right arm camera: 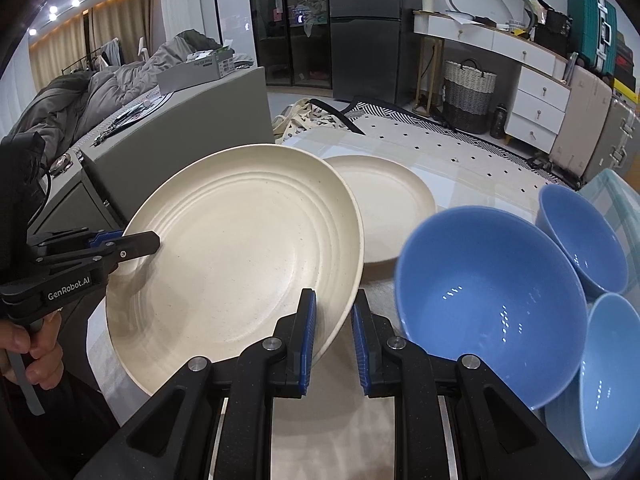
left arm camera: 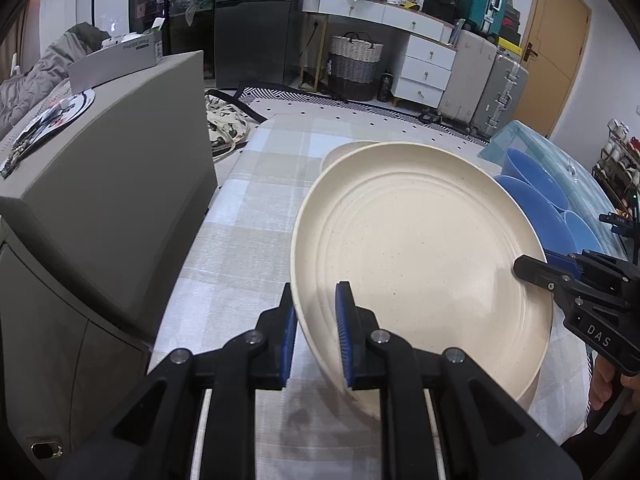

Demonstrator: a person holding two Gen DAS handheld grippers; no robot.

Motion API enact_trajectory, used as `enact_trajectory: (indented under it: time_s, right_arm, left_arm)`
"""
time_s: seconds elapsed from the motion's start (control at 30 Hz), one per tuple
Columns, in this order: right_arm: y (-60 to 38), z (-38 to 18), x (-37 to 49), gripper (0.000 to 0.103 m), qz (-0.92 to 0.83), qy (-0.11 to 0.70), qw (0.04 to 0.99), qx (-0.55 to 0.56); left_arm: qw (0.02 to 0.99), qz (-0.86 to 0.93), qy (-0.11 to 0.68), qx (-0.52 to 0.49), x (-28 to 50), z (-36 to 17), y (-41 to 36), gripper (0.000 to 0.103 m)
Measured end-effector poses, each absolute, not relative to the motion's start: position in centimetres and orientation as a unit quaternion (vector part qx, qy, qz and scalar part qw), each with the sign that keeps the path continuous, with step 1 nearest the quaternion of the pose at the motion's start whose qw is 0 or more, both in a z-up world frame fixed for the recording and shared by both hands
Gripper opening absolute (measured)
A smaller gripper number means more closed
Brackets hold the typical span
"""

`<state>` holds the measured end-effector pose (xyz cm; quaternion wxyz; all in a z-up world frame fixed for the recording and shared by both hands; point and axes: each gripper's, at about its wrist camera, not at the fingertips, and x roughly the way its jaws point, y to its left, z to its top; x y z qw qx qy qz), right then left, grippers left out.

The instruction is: Organize plates and bowls

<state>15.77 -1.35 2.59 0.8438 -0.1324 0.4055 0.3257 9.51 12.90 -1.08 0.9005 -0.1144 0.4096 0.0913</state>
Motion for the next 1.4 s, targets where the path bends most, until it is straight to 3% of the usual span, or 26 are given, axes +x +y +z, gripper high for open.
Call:
enact_trajectory:
  time_s: [1.4]
  right_arm:
    - [-6.3, 0.9, 12.0, 0.018, 0.289, 0.453, 0.83, -0.152]
  left_arm:
    - [0.891, 0.067, 0.442, -0.074, 8.5, -2.5, 7.7, 0.016]
